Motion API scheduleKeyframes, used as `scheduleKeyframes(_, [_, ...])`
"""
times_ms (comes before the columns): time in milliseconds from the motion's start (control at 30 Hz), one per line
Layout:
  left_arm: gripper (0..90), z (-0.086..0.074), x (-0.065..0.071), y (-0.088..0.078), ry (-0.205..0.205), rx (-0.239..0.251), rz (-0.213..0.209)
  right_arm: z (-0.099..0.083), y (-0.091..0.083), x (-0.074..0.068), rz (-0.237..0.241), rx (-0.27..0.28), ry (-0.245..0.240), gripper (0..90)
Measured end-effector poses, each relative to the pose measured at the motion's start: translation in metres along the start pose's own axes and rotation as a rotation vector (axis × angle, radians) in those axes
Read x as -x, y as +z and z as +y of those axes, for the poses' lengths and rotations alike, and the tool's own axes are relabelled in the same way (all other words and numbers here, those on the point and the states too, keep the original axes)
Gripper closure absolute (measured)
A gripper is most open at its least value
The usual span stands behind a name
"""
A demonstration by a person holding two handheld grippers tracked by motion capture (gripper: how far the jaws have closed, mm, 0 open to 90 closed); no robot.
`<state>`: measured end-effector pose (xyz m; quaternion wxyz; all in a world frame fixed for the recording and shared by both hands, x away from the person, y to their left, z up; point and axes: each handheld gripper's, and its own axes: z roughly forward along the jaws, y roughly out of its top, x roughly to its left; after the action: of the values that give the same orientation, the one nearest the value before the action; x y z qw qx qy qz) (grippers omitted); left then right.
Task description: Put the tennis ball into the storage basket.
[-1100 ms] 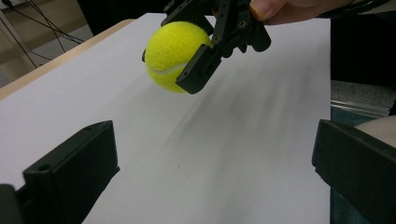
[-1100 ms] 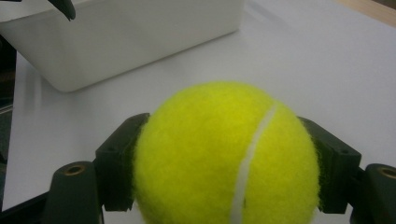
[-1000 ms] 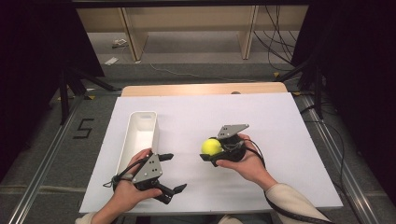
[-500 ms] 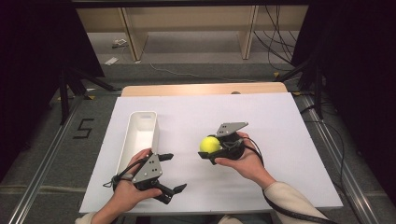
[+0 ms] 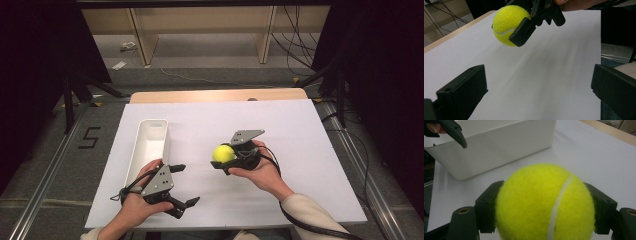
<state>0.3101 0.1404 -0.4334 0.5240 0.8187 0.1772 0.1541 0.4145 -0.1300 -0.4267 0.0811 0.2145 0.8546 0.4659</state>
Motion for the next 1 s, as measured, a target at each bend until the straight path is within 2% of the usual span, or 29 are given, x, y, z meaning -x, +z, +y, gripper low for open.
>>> scheduleKeyframes(1000, [0.0, 0.0003, -0.0002, -0.0005, 0.002, 0.001, 0.002, 0.0095, 0.0036, 0.0007, 0.004, 0.022, -0.001, 26.3])
